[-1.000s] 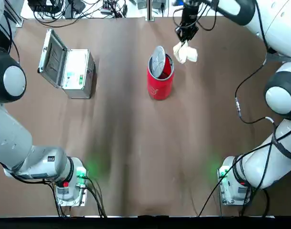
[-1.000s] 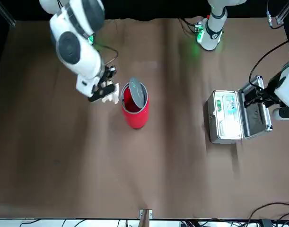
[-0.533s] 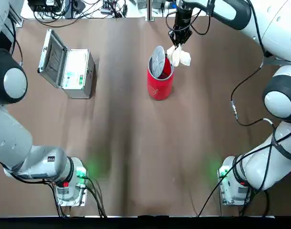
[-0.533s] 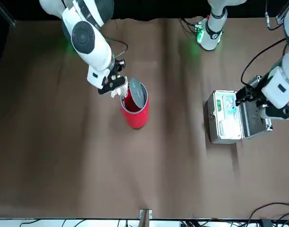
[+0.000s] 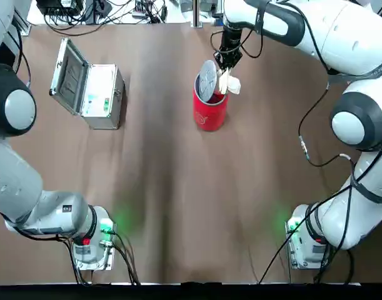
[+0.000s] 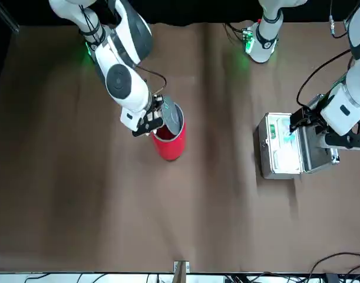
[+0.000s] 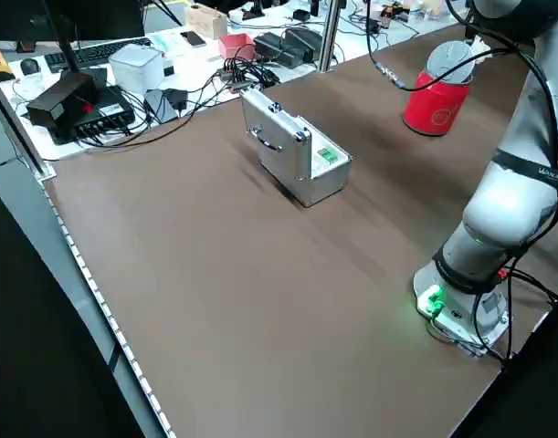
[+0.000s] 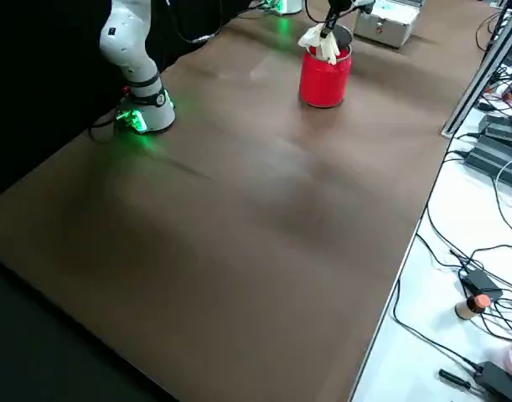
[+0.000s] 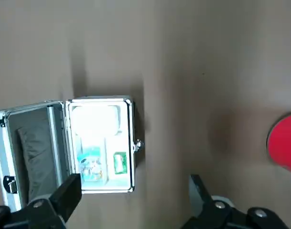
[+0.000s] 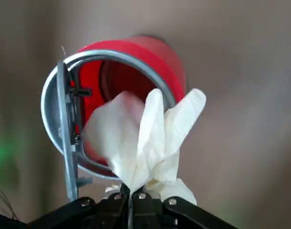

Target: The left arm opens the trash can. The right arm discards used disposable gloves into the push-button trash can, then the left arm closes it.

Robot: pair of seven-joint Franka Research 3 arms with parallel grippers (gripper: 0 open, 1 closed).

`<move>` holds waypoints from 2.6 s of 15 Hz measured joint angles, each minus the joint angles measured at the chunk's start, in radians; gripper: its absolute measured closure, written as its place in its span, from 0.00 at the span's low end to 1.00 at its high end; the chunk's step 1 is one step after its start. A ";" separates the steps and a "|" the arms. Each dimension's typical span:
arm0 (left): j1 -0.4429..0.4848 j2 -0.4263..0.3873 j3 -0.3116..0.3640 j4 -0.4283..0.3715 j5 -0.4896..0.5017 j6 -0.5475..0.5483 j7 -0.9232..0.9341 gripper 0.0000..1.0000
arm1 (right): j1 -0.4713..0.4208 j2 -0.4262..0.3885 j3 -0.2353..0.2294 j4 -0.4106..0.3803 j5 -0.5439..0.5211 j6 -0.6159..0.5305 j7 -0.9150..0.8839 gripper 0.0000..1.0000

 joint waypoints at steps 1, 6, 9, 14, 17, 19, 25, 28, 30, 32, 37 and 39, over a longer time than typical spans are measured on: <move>0.000 0.002 0.000 -0.002 0.000 0.003 0.002 0.00 | 0.000 0.003 0.000 0.000 0.001 0.003 0.000 0.98; -0.002 0.013 -0.002 -0.004 0.000 0.024 0.004 0.00 | 0.000 0.021 0.000 0.000 0.005 0.029 0.000 0.98; -0.002 0.015 -0.002 -0.004 0.000 0.040 0.004 0.00 | -0.001 0.030 -0.003 0.002 0.072 0.033 0.000 0.98; -0.005 0.016 -0.025 -0.004 0.000 0.034 -0.004 0.00 | -0.040 0.036 -0.016 0.005 0.219 0.046 -0.013 0.98; -0.009 0.016 -0.030 -0.004 0.000 0.027 -0.006 0.00 | -0.078 0.067 -0.018 0.005 0.279 0.050 -0.036 0.98; -0.008 0.016 -0.030 -0.004 0.000 0.026 -0.006 0.00 | -0.083 0.100 -0.017 0.005 0.326 0.057 -0.039 0.98; -0.012 0.017 -0.030 -0.006 0.000 0.023 -0.005 0.00 | -0.091 0.149 -0.019 0.005 0.411 0.065 -0.038 0.98; -0.014 0.018 -0.030 -0.007 0.000 0.023 -0.004 0.00 | -0.102 0.160 -0.020 0.006 0.433 0.065 -0.038 0.98; -0.014 0.018 -0.030 -0.007 0.000 0.023 -0.004 0.00 | -0.109 0.164 -0.020 0.006 0.440 0.065 -0.038 0.97; -0.018 0.022 -0.031 -0.008 0.000 0.022 -0.002 0.00 | -0.111 0.166 -0.020 0.006 0.443 0.065 -0.038 0.97; -0.029 0.034 -0.031 -0.014 0.000 0.020 -0.002 0.00 | -0.111 0.167 -0.020 0.006 0.445 0.065 -0.038 0.97; -0.029 0.034 -0.031 -0.014 0.000 0.020 -0.002 0.00 | -0.111 0.167 -0.020 0.006 0.446 0.065 -0.038 0.97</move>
